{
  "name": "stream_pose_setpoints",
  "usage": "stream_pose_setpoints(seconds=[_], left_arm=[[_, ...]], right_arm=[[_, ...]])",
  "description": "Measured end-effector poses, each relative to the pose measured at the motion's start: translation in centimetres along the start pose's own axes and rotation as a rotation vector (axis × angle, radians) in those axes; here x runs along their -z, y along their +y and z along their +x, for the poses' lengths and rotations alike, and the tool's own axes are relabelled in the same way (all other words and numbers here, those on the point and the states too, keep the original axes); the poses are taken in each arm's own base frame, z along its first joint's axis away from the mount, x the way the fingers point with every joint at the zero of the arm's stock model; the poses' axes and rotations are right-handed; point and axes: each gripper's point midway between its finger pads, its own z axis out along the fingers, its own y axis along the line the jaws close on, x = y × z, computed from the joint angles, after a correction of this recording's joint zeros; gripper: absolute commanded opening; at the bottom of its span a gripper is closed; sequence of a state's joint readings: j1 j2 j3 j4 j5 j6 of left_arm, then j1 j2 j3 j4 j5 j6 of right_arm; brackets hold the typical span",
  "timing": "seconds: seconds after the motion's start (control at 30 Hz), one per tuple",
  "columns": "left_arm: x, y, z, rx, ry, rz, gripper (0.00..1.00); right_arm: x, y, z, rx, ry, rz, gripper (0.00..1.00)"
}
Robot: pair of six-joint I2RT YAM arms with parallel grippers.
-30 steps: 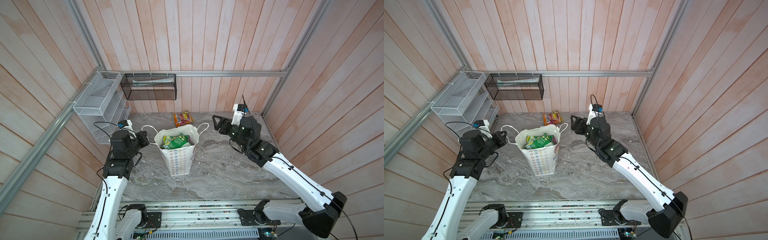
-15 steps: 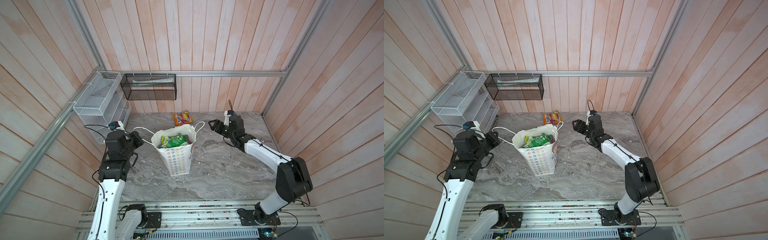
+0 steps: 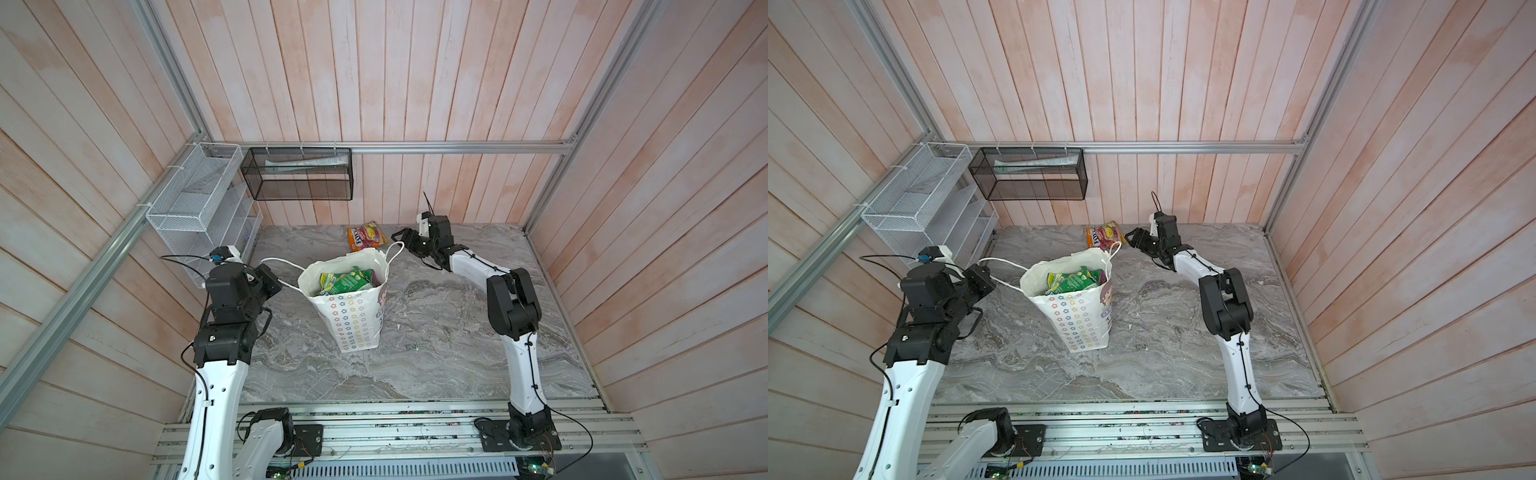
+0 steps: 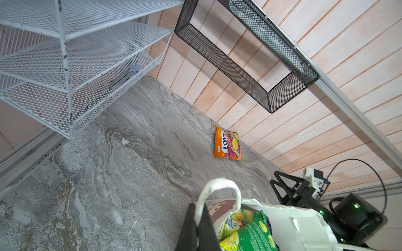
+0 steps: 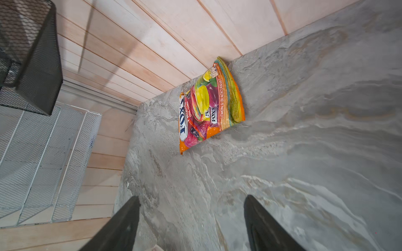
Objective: Place the snacks into the paper bag
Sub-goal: 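Move the right gripper down onto the orange Fox's candy bag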
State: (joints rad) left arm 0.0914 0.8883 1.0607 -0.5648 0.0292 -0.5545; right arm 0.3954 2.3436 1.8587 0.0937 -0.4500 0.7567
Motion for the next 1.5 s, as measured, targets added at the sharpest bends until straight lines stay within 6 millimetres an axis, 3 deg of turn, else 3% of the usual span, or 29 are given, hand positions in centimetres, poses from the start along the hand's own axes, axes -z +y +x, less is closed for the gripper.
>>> stream_pose_setpoints(seconds=[0.2, 0.5, 1.0, 1.17, 1.37, 1.5], left_arm=[[0.0, 0.7, 0.0, 0.015, 0.001, -0.032, 0.00], [-0.1, 0.8, 0.1, 0.019, 0.009, -0.028, 0.00], [-0.6, 0.1, 0.1, 0.025, 0.025, 0.020, 0.00], [-0.6, -0.1, 0.1, 0.027, 0.027, 0.032, 0.00], [-0.7, -0.4, 0.0, 0.029, 0.029, 0.050, 0.00], [-0.7, -0.8, -0.1, 0.028, 0.029, 0.076, 0.00]], right_arm=[[-4.3, -2.1, 0.5, -0.021, 0.066, -0.006, 0.77], [-8.0, -5.1, 1.7, -0.053, 0.107, -0.008, 0.77], [-10.0, -4.9, 0.4, -0.121, 0.036, -0.097, 0.66], [-10.5, -4.4, 0.6, -0.148, 0.023, -0.126, 0.52], [-10.7, -4.3, 0.9, -0.158, 0.025, -0.131, 0.61], [-8.1, -5.0, 0.1, -0.133, 0.030, -0.040, 0.66]])
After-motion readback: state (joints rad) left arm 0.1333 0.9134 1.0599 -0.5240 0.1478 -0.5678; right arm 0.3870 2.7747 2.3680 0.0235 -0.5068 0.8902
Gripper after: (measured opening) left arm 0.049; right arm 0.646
